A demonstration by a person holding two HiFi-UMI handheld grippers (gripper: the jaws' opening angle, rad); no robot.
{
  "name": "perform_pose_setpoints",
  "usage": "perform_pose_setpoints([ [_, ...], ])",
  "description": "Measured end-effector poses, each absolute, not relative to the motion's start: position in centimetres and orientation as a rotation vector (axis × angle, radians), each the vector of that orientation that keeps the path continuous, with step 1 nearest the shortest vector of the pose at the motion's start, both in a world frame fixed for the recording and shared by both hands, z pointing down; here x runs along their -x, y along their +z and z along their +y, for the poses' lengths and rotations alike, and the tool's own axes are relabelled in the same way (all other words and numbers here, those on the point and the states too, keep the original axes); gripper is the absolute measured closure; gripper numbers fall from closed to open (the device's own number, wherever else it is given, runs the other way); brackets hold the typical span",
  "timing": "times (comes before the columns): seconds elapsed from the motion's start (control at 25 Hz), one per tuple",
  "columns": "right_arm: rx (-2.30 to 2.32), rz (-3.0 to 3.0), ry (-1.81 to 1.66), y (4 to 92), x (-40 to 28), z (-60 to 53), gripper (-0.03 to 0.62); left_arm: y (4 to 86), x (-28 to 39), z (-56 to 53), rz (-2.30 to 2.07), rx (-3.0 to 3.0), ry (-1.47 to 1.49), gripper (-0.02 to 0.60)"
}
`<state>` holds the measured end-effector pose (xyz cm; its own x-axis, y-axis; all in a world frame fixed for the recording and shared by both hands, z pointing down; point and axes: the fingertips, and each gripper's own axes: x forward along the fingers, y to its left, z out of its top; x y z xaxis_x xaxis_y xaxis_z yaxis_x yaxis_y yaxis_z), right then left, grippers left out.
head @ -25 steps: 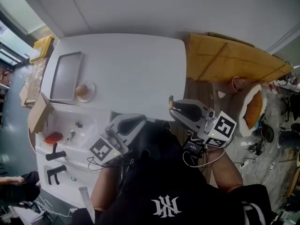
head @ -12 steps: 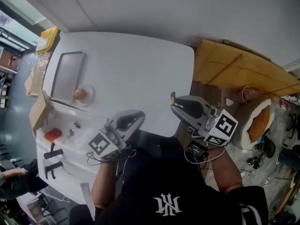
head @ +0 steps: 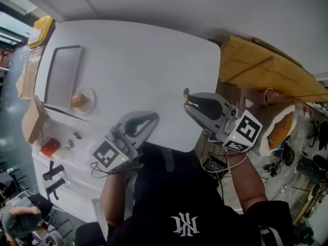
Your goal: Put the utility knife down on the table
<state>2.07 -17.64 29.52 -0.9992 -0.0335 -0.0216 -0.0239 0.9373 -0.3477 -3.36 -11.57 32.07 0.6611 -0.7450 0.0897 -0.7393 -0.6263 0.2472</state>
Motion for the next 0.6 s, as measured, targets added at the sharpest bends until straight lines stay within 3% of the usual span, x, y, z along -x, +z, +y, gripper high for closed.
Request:
perform_pose_setpoints([
  [0.6,0.116,3.395,-0.612,47.3,8.4,-21.4,0.540,45.3,11.9,-16.0,-1.216,-2.550,-0.006,0.563],
])
